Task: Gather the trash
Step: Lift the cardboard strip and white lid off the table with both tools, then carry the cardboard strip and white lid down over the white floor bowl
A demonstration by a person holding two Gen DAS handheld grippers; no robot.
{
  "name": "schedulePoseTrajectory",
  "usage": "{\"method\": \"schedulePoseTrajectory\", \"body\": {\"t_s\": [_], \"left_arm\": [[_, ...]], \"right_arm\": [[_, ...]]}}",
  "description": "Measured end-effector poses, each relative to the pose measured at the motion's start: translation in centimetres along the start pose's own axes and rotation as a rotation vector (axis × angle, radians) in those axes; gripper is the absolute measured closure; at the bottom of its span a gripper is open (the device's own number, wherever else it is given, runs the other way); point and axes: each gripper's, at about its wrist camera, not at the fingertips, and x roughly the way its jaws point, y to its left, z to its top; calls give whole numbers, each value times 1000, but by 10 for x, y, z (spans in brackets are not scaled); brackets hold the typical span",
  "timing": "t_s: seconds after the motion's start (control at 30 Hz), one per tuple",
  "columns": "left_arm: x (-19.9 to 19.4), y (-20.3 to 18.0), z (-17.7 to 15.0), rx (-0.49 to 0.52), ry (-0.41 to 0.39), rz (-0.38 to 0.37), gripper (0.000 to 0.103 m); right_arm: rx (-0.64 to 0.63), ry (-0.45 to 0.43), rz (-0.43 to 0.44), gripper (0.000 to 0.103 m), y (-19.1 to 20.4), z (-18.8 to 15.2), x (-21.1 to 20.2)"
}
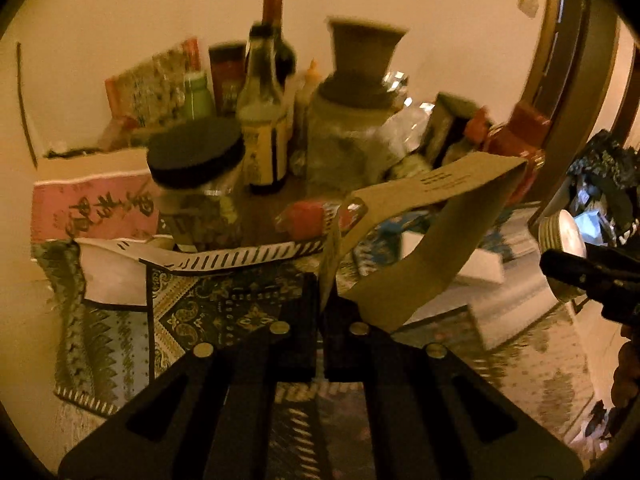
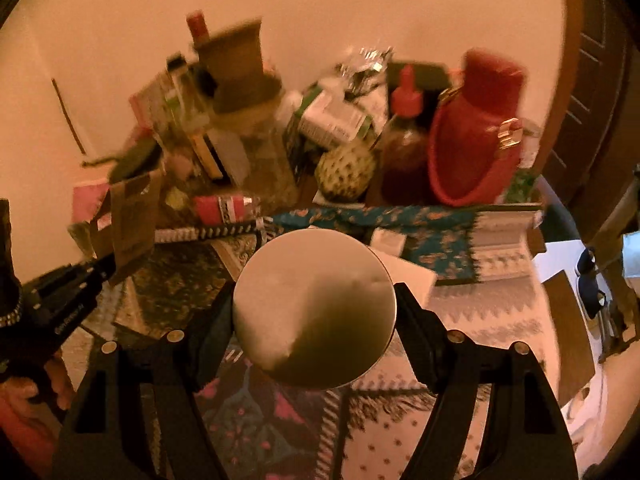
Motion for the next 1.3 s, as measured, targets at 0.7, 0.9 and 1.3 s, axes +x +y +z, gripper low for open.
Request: {"method": "schedulePoseTrajectory", "body": {"t_s": [0.7, 0.9, 1.3], "left_arm": [[-217, -149, -79, -79, -258, 44, 103], [-265, -169, -99, -85, -301, 48, 103], [-326, -169, -131, -36, -372, -10, 103]], "right_arm": [[2, -271, 146, 30, -59, -71, -214], [-18, -300, 179, 30, -58, -87, -251], [-16, -370, 157, 30, -24, -136, -311]]}}
